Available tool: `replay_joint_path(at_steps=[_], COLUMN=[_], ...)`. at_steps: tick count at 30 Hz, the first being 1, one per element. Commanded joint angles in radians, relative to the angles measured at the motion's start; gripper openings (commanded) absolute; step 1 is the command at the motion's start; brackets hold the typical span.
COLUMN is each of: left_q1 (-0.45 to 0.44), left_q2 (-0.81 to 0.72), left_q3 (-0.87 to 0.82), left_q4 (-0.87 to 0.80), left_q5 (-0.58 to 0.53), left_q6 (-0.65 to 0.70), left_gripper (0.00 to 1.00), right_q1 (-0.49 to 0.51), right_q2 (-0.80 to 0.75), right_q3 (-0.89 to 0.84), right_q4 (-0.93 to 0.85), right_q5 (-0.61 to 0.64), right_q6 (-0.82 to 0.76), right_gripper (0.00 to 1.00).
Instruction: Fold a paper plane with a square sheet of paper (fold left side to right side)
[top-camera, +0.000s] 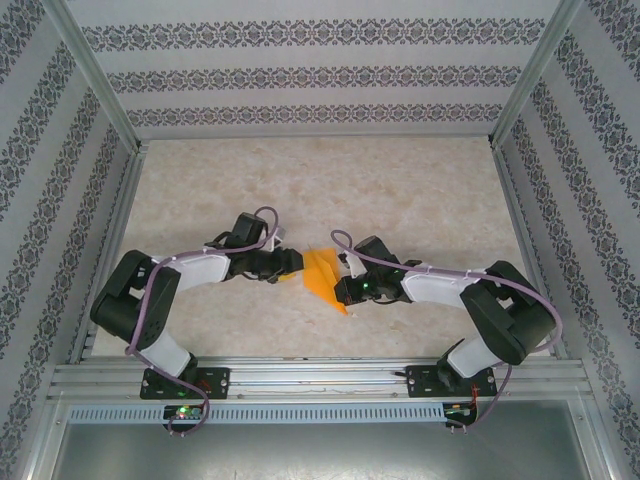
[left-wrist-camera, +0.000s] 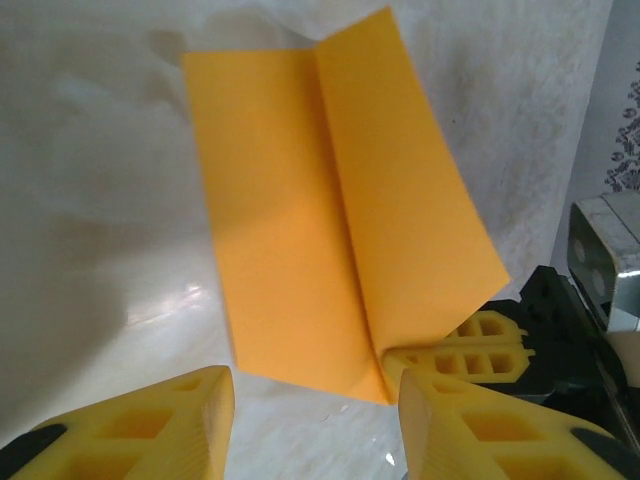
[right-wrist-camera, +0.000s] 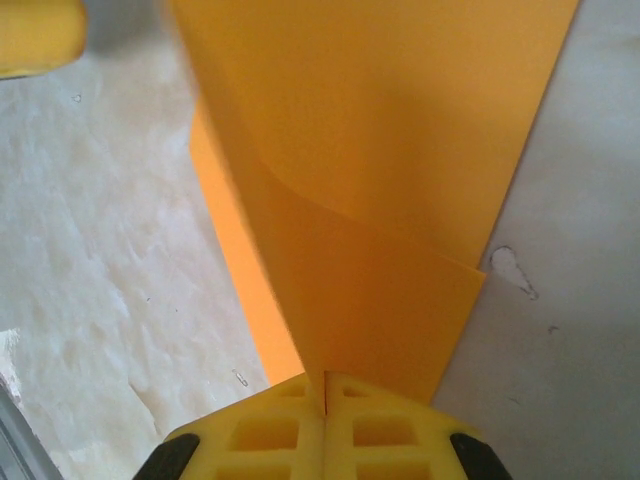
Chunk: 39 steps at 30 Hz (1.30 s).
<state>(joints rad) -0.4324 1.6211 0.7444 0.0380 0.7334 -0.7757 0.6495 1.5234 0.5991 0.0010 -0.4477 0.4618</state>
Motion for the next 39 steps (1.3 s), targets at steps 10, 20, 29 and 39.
replay_joint_path(at_steps=[10, 20, 29, 39], left_q1=[-0.106, -0.117, -0.117, -0.117], left_q2=[0.121, 0.194, 0.248, 0.279], left_q3=[0.104, 0.179, 0.218, 0.243], left_q4=[0.092, 0.030, -0.057, -0.132], left_q5=[-0.011, -0.044, -0.085, -0.138], left_q6=[-0.056, -0.028, 0.010, 0.047], left_gripper=[0.48, 0.48, 0.48, 0.48], right_q1=[-0.012, -0.015, -0.020, -0.023], right_q2=[0.038, 0.044, 0.056, 0.052], right_q3=[-0.002, -0.007, -0.002, 0.005], right_q4=[0.045, 0.051, 0.056, 0.060], right_q5=[-0.049, -0.055, -0.068, -0.085], right_q6=[0.028, 0.035, 0.036, 0.042], right_gripper=[0.00, 0.00, 0.01, 0.09])
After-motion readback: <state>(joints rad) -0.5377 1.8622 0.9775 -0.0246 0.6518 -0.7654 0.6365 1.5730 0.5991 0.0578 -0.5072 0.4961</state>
